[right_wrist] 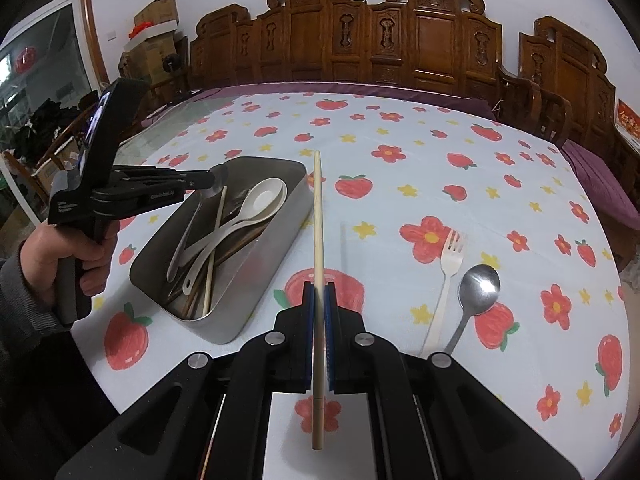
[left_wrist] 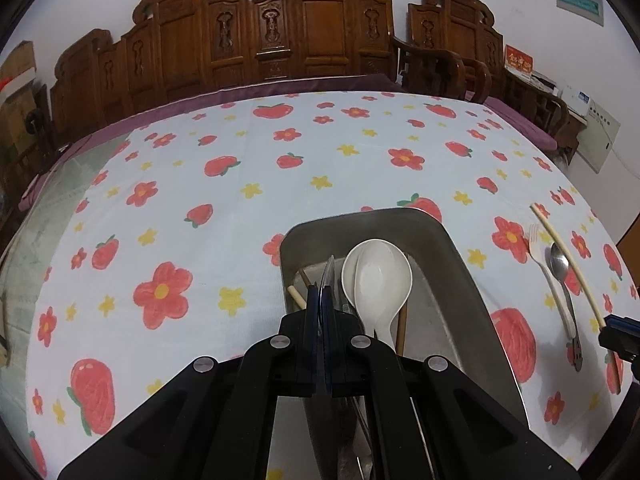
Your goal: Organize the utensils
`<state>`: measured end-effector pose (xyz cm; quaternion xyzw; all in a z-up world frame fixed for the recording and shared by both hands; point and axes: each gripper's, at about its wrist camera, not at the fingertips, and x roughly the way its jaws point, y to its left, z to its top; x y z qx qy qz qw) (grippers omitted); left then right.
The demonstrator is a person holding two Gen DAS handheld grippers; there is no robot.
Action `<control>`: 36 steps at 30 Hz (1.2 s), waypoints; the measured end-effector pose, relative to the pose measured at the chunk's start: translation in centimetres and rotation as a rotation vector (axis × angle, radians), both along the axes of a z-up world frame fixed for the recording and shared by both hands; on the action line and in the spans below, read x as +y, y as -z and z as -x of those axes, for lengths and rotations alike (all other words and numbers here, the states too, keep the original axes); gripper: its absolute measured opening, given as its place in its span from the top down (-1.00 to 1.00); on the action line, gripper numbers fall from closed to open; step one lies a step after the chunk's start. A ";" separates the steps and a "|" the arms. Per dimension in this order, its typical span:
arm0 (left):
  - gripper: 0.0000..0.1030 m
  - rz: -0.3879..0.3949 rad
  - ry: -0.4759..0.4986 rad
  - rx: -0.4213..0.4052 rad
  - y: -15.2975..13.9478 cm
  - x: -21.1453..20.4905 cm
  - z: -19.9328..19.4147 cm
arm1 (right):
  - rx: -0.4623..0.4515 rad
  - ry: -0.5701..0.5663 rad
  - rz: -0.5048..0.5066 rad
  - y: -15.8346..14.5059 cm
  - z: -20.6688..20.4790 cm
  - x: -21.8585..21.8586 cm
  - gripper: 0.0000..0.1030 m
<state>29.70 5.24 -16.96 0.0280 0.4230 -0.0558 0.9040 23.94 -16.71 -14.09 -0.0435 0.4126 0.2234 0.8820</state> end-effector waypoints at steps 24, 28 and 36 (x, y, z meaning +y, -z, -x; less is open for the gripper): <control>-0.33 0.000 -0.001 -0.094 -4.1 0.0 7.4 | -0.020 -0.018 -0.027 -1.6 2.1 1.9 0.88; -0.60 0.021 -0.012 -0.093 -4.2 0.4 8.5 | -0.020 -0.026 -0.027 -2.0 2.3 2.6 0.88; -0.67 0.041 -0.050 -0.114 -4.5 2.2 10.1 | 0.001 -0.048 -0.038 -1.9 1.9 5.0 0.88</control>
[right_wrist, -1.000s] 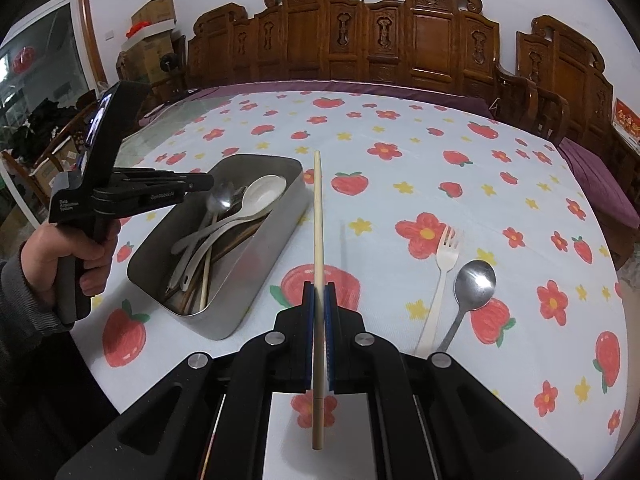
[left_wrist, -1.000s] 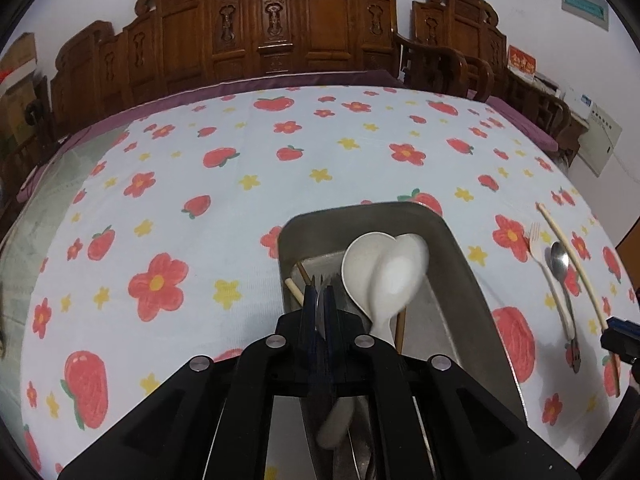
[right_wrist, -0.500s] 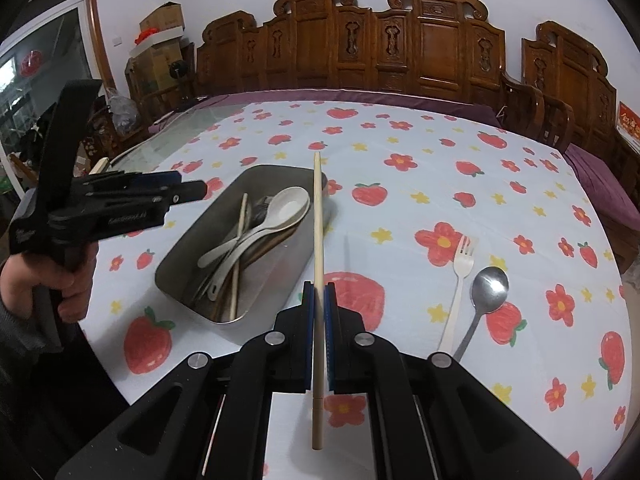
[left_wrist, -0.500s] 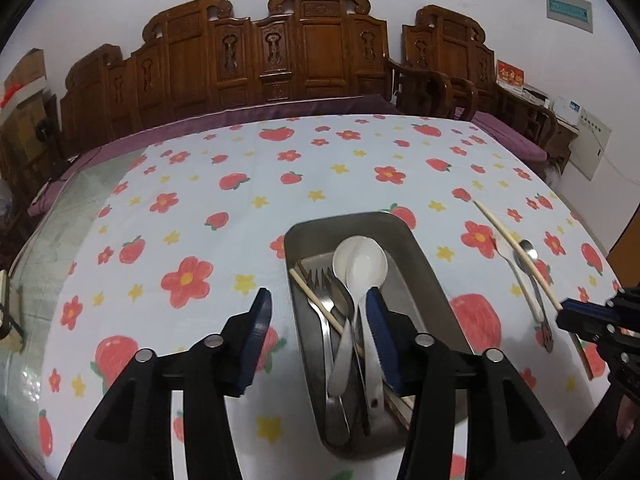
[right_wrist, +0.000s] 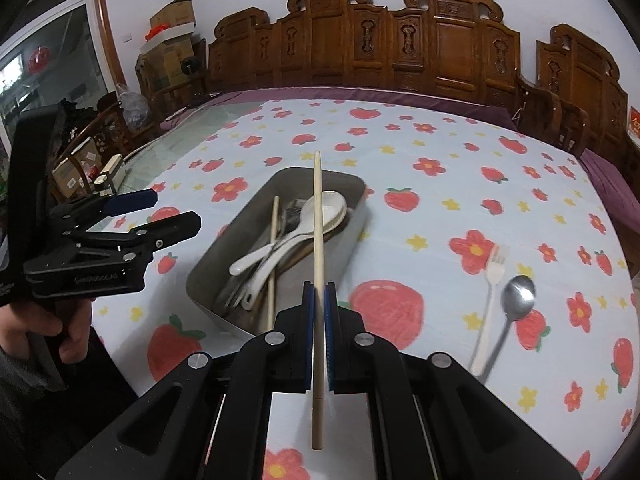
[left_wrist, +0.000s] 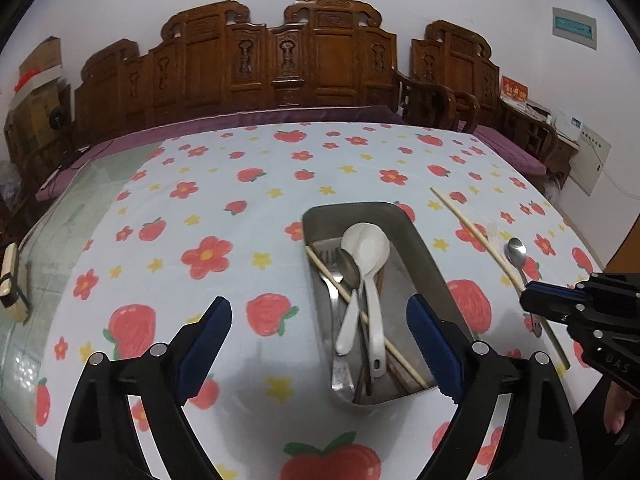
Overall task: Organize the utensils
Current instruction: 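Lower the wooden chopstick into the tray with the right gripper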
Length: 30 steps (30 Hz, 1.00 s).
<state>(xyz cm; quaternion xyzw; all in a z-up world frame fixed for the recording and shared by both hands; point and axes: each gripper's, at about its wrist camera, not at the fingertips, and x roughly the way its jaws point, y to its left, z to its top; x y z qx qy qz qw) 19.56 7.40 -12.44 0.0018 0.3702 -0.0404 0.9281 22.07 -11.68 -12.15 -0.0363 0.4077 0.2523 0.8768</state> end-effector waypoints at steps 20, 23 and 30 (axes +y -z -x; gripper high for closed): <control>-0.70 0.048 -0.087 -0.013 -0.6 4.5 -0.5 | 0.121 0.059 -0.043 3.2 -6.0 6.7 0.88; -0.70 0.048 -0.090 -0.010 -0.5 4.6 -0.6 | 0.130 0.084 -0.038 3.7 -7.1 7.0 0.88; -0.70 0.047 -0.089 -0.008 -0.4 4.6 -0.6 | 0.164 0.121 -0.035 5.2 -8.4 7.0 0.88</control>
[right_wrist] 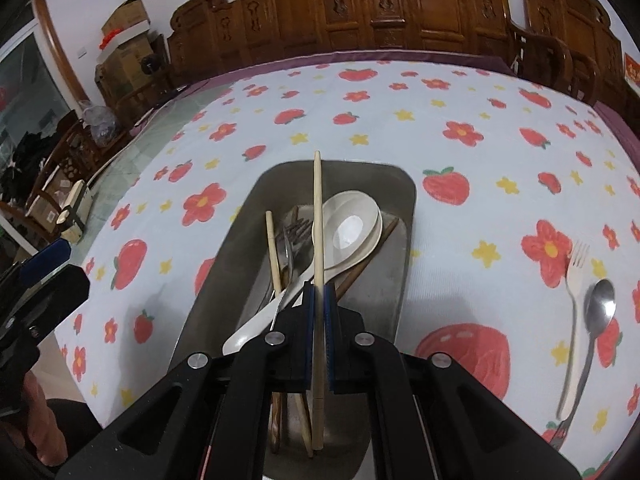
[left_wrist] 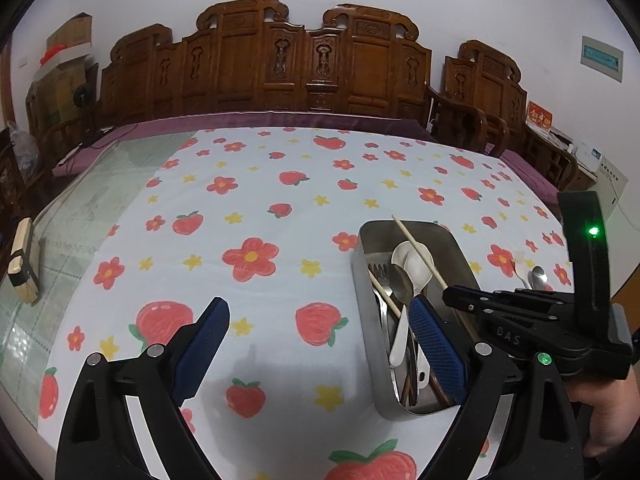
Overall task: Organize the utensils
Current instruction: 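Lower the wooden chopstick into the tray with the right gripper, then open the right gripper to release the chopstick in the tray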
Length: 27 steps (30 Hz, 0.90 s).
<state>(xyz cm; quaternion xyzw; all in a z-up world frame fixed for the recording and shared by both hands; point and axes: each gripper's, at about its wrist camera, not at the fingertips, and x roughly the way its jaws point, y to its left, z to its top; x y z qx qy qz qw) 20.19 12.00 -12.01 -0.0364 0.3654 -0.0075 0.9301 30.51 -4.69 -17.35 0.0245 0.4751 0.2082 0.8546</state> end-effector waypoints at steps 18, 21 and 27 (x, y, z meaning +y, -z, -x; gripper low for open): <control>-0.70 -0.015 0.018 -0.009 0.1 -1.5 0.1 | -0.118 -0.055 -0.020 -2.6 2.7 -3.2 0.74; -0.70 -0.025 0.032 -0.021 -0.1 -2.6 0.4 | -0.167 -0.052 0.008 -3.8 3.9 -5.8 0.72; -0.70 -0.044 0.069 -0.042 -0.8 -5.1 1.0 | -0.229 -0.012 0.067 -5.2 6.1 -11.6 0.49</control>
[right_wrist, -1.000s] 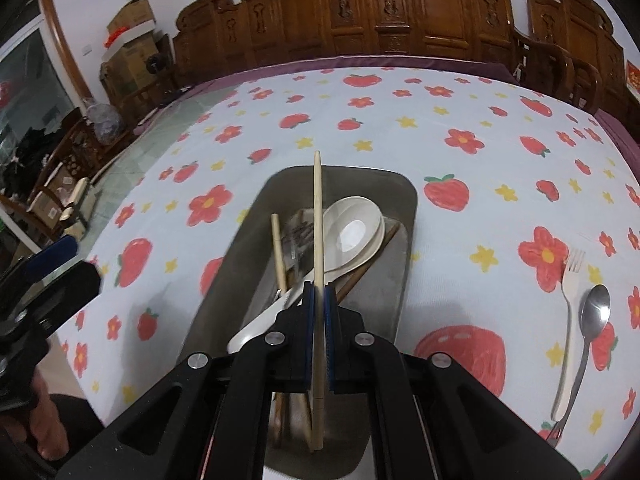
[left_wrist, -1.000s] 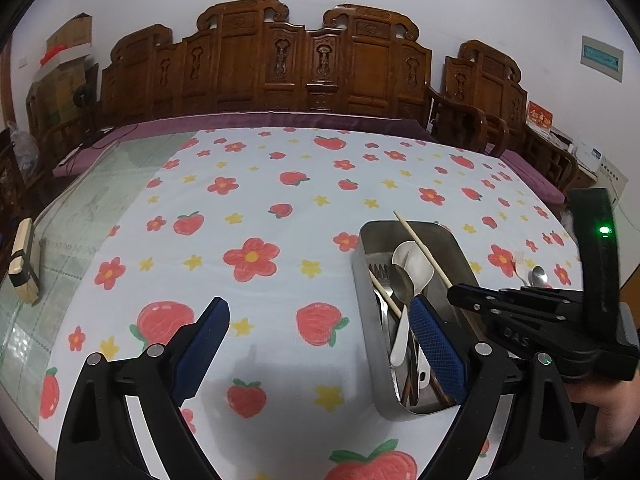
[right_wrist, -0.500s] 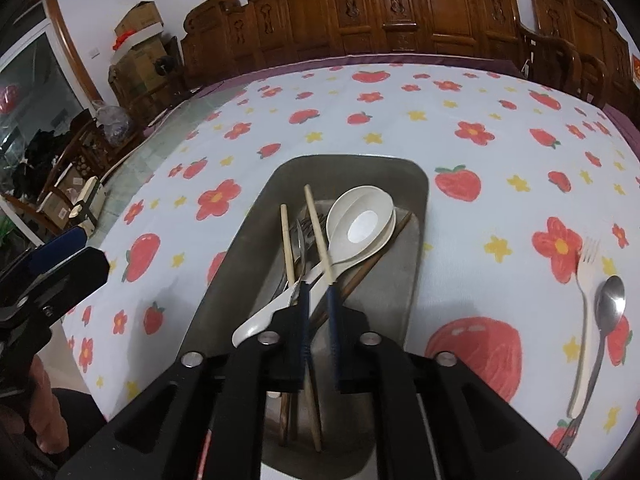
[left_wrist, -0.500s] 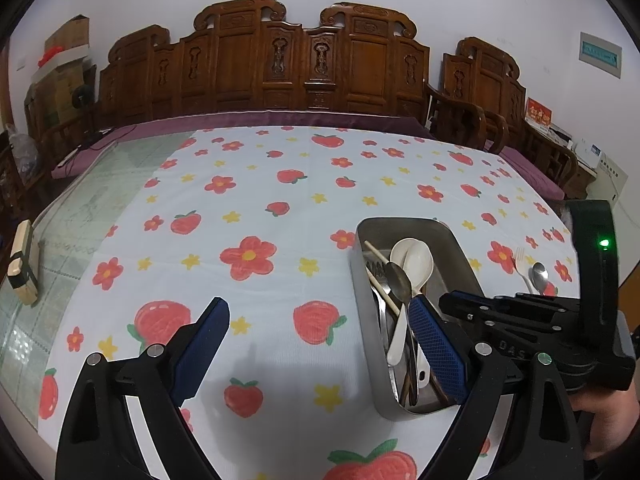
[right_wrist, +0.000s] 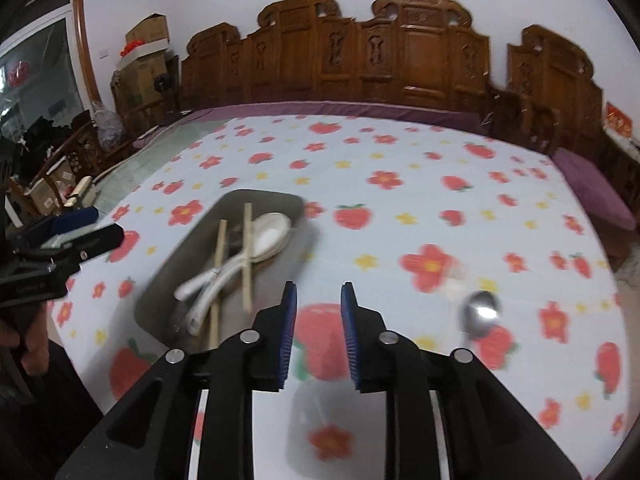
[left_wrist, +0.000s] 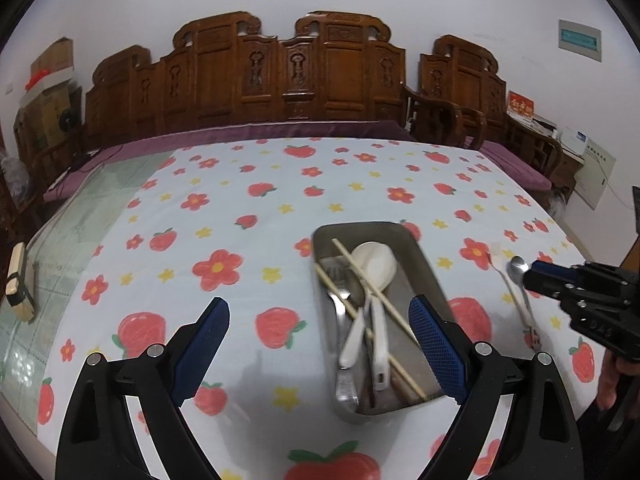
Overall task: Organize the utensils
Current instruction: 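Open the right gripper to release the chopstick in the tray, then grasp the metal spoon by its handle with the right gripper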
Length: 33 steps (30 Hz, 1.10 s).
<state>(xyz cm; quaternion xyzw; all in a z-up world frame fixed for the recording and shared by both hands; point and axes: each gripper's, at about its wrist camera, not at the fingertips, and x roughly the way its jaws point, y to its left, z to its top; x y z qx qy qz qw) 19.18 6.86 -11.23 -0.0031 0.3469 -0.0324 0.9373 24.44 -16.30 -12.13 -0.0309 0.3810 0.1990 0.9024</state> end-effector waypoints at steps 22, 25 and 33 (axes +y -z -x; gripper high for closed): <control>-0.70 -0.026 0.153 0.023 0.0 -9.3 0.8 | 0.126 0.207 0.029 7.0 -2.2 -11.9 0.16; -0.70 -0.039 0.163 0.030 0.1 -10.2 0.8 | 0.152 0.209 0.002 8.3 -3.6 -11.3 0.16; -0.70 -0.059 0.168 0.034 0.2 -11.6 0.3 | 0.159 0.212 0.100 9.6 -5.7 -9.0 0.16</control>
